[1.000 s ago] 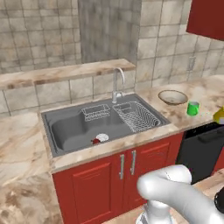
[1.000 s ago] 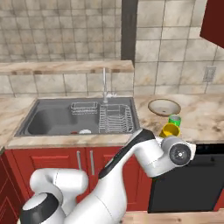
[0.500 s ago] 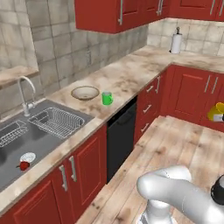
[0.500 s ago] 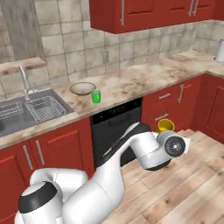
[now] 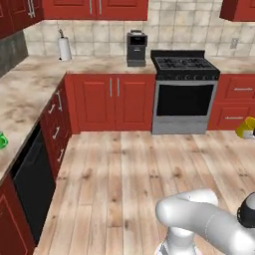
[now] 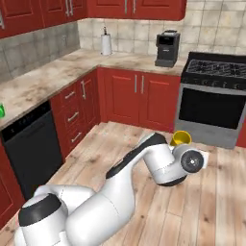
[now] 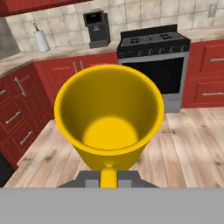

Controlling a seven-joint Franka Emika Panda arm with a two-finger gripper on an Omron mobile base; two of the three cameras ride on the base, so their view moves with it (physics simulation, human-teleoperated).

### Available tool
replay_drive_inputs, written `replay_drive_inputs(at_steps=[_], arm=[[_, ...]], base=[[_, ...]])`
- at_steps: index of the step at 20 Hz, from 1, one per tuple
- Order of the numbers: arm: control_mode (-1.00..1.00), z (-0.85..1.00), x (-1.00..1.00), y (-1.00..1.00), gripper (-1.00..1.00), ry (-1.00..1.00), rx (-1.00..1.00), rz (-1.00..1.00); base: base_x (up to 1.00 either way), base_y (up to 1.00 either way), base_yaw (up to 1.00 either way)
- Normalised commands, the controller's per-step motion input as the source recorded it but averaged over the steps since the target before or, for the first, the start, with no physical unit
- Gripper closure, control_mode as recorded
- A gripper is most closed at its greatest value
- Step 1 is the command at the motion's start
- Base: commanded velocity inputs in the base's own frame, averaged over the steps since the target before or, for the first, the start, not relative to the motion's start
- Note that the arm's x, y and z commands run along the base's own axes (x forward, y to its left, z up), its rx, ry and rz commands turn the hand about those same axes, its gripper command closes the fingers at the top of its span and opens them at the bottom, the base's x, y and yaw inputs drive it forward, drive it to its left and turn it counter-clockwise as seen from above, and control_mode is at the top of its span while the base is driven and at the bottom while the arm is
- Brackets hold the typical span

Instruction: Clear the mugs and bowl far away from the sink.

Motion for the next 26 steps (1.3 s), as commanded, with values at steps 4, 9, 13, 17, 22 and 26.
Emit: replay_drive_inputs(at_steps=[4,9,13,17,22,26], arm=[[1.00,0.00,0.00,0.00,1.00,0.00,0.00,0.00],[1.00,0.00,0.00,0.00,1.00,0.00,0.00,0.00],[1.00,0.00,0.00,0.00,1.00,0.00,0.00,0.00],[1.00,0.00,0.00,0.00,1.00,0.00,0.00,0.00],[1.00,0.00,0.00,0.00,1.00,0.00,0.00,0.00],[1.00,0.00,0.00,0.00,1.00,0.00,0.00,0.00]], base=[[0.43,0.09,-0.95],[0.69,0.26,-0.87],[1.00,0.68,-0.57],[1.00,0.62,-0.40],[1.00,0.55,-0.19],[1.00,0.43,0.03]])
